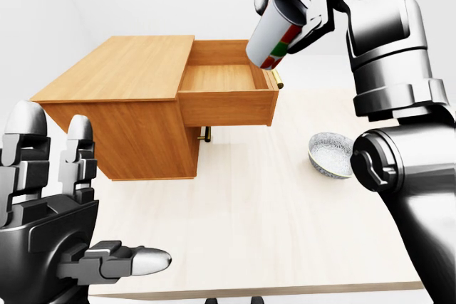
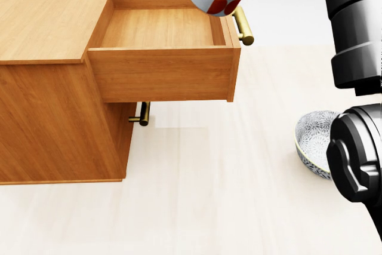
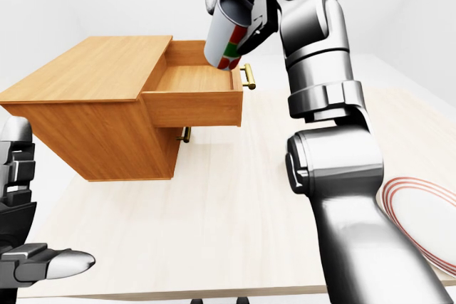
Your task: Put the ketchup in the top drawer of the cabinet.
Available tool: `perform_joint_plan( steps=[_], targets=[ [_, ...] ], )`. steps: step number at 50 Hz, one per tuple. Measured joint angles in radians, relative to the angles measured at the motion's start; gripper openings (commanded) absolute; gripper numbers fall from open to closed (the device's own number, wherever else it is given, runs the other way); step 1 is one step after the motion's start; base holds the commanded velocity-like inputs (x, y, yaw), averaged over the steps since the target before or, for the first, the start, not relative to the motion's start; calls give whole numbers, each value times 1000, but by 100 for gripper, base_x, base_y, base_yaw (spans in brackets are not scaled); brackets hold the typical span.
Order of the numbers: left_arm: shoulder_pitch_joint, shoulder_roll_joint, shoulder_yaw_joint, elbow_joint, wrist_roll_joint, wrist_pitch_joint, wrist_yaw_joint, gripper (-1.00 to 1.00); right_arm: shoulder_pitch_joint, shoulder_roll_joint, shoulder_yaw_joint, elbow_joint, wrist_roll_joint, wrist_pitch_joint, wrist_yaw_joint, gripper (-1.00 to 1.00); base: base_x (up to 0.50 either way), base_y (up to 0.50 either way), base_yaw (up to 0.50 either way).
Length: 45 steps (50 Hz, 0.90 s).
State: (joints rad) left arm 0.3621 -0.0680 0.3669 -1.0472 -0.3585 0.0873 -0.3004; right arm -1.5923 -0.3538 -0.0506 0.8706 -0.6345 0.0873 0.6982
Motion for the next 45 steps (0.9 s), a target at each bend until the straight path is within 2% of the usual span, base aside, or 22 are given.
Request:
perform_joint_plan(
  steps=[25,45],
  targets=[
    [4,-11,-11,0,18,0,-15,100,-98,38,5,193,-9,0,0,-100,0,0,0],
    [7,-6,-8,0,10,0,-11,100,-92,65,-9,232,-8,0,0,-100,0,0,0]
  ],
)
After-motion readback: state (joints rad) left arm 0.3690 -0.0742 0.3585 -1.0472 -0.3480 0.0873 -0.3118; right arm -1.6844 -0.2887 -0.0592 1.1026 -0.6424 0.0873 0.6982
